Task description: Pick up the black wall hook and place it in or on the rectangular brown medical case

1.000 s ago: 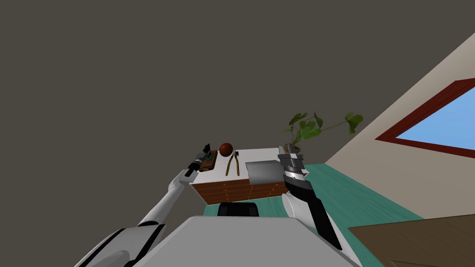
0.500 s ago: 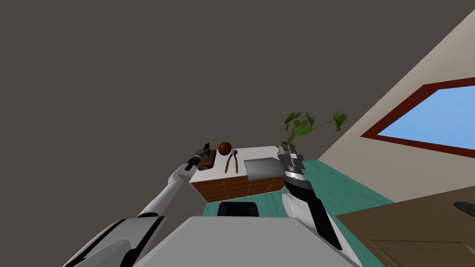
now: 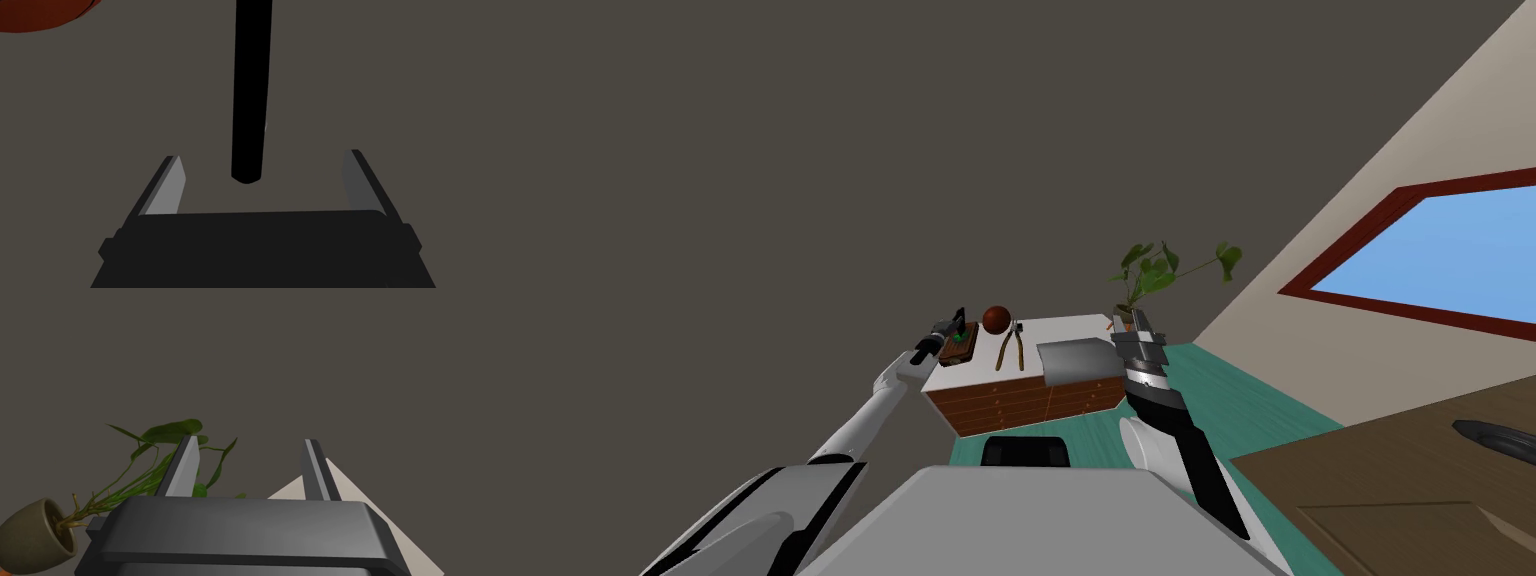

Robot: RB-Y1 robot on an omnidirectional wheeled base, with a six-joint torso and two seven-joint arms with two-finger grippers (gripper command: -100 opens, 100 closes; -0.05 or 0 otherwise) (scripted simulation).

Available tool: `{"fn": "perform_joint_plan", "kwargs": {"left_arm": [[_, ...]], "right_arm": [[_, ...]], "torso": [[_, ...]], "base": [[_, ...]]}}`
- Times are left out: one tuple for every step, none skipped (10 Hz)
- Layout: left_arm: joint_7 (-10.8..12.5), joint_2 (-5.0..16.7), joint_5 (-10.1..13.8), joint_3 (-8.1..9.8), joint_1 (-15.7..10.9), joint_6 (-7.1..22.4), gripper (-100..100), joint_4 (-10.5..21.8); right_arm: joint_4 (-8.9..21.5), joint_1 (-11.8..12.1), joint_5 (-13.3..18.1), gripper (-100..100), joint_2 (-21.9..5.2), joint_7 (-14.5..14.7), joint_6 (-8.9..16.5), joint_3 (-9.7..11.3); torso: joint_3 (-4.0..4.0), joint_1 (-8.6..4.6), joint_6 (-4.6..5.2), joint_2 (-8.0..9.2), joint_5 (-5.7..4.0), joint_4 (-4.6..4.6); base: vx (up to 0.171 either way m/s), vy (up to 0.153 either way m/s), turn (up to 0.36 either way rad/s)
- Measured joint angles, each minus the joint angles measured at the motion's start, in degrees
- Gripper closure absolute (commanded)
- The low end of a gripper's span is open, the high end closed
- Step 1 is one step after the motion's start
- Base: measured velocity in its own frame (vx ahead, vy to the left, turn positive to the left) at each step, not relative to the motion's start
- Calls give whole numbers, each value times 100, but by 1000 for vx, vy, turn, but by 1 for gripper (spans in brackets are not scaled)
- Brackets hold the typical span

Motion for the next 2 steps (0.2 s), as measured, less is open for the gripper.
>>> {"fn": "perform_joint_plan", "kwargs": {"left_arm": [[0, 0, 0, 0, 0, 0, 0, 0], [0, 0, 0, 0, 0, 0, 0, 0]], "right_arm": [[0, 0, 0, 0, 0, 0, 0, 0], [0, 0, 0, 0, 0, 0, 0, 0]], "torso": [[-1, 0, 0, -1, 0, 0], [-1, 0, 0, -1, 0, 0]], "base": [[0, 0, 0], [0, 0, 0]]}}
